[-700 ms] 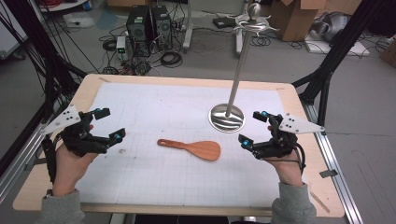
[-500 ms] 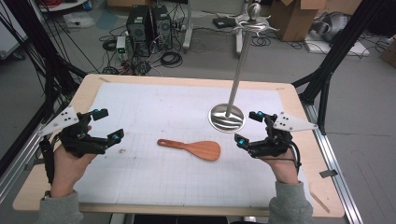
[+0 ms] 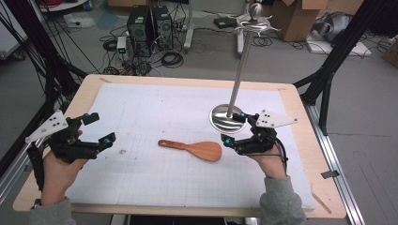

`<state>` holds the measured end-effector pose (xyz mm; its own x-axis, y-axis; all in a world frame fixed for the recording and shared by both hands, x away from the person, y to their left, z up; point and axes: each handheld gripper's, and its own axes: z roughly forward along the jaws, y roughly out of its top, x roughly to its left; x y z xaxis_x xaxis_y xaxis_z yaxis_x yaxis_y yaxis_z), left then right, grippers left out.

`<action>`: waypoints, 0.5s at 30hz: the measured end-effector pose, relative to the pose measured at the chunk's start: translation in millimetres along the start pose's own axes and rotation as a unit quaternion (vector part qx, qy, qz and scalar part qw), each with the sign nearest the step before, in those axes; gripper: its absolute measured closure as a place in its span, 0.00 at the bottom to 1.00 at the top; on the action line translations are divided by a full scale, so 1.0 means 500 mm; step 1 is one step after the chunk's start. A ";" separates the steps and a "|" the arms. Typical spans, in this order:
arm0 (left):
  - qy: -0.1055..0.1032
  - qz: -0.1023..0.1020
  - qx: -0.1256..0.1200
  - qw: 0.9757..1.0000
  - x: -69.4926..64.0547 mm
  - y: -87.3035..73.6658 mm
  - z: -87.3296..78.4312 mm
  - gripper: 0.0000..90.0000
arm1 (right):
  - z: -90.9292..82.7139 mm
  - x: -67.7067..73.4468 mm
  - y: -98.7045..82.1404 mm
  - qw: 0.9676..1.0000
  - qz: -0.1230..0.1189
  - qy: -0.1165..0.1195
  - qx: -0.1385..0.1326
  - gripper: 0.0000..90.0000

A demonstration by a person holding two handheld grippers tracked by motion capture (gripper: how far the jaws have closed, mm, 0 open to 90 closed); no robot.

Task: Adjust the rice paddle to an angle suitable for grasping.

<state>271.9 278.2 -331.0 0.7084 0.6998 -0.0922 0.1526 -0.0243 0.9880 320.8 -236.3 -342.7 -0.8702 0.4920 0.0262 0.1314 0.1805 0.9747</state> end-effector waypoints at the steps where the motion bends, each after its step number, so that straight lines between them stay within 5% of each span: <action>1: 0.000 0.000 0.000 1.000 0.000 0.000 0.000 0.02 | 0.005 0.001 0.000 1.000 0.005 0.001 0.004 0.16; 15: 0.013 -0.002 0.012 1.000 -0.003 -0.011 -0.028 0.02 | 0.069 0.006 -0.010 0.999 -0.004 0.028 0.034 0.34</action>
<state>260.4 287.0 -334.5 0.6892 0.7187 -0.0916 0.1717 -0.0392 0.9844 333.6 -206.4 -355.3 -0.8967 0.4414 0.0322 0.1544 0.2438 0.9575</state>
